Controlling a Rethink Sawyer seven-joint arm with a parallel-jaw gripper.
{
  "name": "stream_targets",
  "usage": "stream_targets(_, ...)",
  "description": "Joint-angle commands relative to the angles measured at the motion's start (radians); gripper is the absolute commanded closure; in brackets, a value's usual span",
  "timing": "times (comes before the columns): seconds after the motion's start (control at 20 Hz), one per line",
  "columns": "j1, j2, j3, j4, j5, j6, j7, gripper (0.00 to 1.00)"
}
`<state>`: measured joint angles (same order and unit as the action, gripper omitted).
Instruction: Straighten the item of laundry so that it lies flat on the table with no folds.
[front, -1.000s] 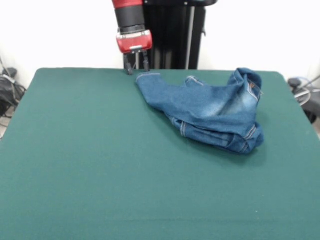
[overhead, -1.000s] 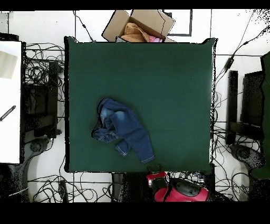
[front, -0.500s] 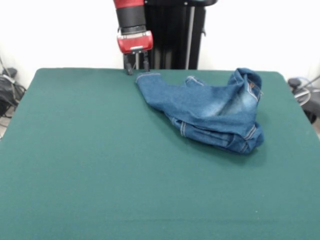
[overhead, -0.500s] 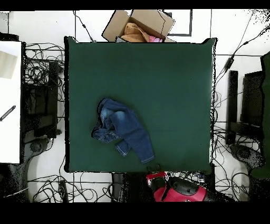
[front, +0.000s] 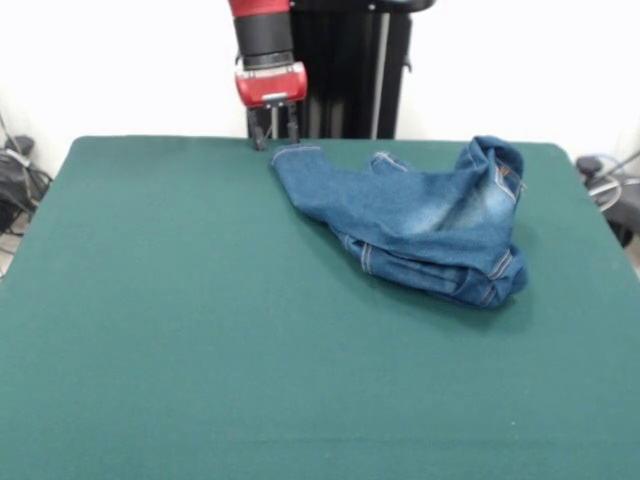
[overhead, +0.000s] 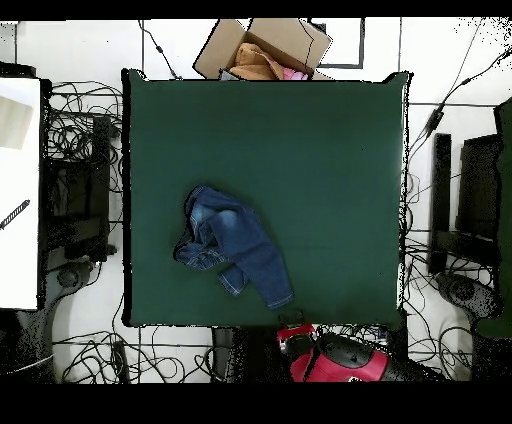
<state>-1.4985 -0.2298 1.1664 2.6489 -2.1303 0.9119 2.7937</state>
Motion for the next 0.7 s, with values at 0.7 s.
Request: stream_targets(0.7, 0.231, 0.028, 0.016, -0.298, -0.054, 0.037, 0.180, 0.00)
